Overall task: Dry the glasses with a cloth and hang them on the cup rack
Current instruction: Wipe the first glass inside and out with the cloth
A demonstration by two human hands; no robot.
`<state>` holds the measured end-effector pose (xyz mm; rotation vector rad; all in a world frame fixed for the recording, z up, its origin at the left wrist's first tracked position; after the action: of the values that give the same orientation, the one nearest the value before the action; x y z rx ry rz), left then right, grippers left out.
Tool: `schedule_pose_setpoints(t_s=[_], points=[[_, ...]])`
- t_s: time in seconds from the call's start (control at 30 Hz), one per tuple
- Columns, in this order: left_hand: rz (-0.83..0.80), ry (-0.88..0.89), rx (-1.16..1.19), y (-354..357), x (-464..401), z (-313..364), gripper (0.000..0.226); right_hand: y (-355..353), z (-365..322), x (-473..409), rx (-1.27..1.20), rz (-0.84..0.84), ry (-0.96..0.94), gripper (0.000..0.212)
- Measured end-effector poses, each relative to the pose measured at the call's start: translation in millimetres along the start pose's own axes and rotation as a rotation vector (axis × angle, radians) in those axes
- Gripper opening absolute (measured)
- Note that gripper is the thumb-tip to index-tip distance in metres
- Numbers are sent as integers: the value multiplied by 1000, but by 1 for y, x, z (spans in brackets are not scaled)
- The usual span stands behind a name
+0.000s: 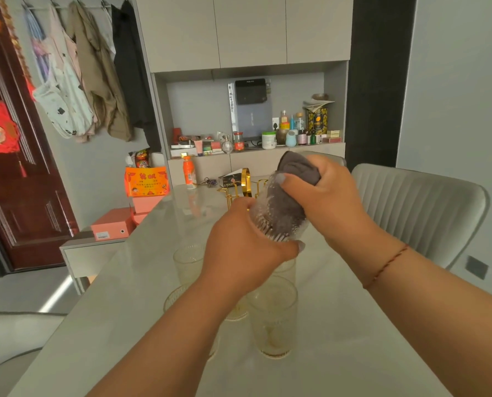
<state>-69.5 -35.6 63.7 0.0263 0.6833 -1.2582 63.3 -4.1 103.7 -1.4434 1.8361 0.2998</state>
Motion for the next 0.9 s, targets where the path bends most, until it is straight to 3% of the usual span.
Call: schedule_pose_setpoints(t_s=[0.1, 0.17, 0.23, 0.27, 0.37, 0.43, 0.47, 0.53, 0.6, 0.63, 0.73, 0.8, 0.83, 0.9], points=[[-271, -281, 592, 6, -1, -10, 39, -2, 2, -2, -231, -107, 20, 16], [-446, -481, 978, 12, 8, -11, 41, -2, 5, -5, -367, -144, 43, 21], [-509, -537, 989, 13, 12, -10, 46, -5, 3, -8, -336, -125, 76, 15], [-487, -502, 865, 12, 10, -11, 48, -5, 0, -8, -263, -104, 75, 10], [-329, -216, 383, 9, 0, -8, 47, -4, -8, -6, -23, -44, 13, 16], [-257, -134, 307, 10, -3, -8, 51, -4, -12, -5, 54, -16, -44, 21], [-273, -126, 381, 11, -3, -9, 43, -3, -12, -4, 51, -16, -69, 19], [-404, -218, 747, 13, 0, -13, 31, -3, -8, -4, -135, -74, -51, 17], [-598, -407, 1170, 17, 7, -16, 48, 0, -4, -3, -420, -177, -10, 29], [-663, -469, 1263, 19, 10, -18, 59, 0, -2, -3, -476, -200, -5, 31], [-675, -456, 1123, 18, 10, -23, 66, -2, -4, -3, -295, -152, -2, 14], [-499, -287, 734, 12, 1, -21, 59, -1, -7, -2, -71, -85, -10, 6], [-420, -185, 546, 10, -2, -16, 52, 1, -8, 0, 38, -55, -23, 12], [-346, -95, 437, 10, -5, -12, 40, 4, -8, 1, 116, -31, -56, 23]])
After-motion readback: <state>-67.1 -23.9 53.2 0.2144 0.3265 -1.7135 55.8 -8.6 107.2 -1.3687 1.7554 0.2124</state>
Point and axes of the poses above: each hand's wrist, its own x-axis away from the middle knuckle, its own y-axis out of the palm, z = x × y, the point moved 4 cm from there along -x, towards the middle knuckle, and after that the axes turned 11 degrees about x, right-handed, at the moved point
